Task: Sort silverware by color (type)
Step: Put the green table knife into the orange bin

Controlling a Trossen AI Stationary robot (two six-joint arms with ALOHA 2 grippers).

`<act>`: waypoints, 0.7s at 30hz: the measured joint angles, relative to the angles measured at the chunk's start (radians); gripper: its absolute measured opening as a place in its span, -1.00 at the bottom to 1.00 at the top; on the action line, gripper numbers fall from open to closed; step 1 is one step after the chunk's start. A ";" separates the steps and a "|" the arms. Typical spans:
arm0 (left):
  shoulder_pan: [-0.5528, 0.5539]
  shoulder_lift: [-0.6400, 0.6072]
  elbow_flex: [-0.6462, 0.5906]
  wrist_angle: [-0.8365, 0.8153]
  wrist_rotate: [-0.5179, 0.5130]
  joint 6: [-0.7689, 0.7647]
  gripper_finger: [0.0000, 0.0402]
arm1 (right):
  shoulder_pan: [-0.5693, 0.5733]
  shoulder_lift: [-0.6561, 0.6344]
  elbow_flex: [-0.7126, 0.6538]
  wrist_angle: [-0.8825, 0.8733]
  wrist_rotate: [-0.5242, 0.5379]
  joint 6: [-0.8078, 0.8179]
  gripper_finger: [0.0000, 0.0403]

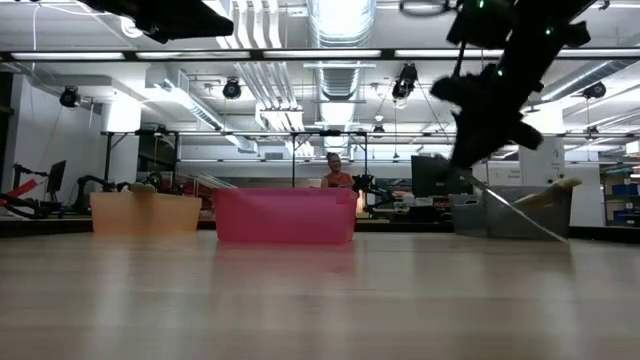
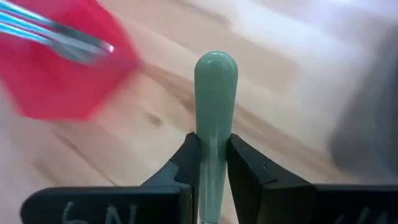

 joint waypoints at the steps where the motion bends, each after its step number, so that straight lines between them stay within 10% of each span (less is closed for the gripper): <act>1: 0.000 0.000 0.000 0.002 0.000 0.000 -0.67 | 0.010 -0.010 -0.002 0.034 0.010 -0.019 -0.78; 21: 0.000 0.013 0.002 0.063 0.002 -0.109 -0.67 | 0.167 -0.043 -0.003 0.704 0.009 -0.573 -0.78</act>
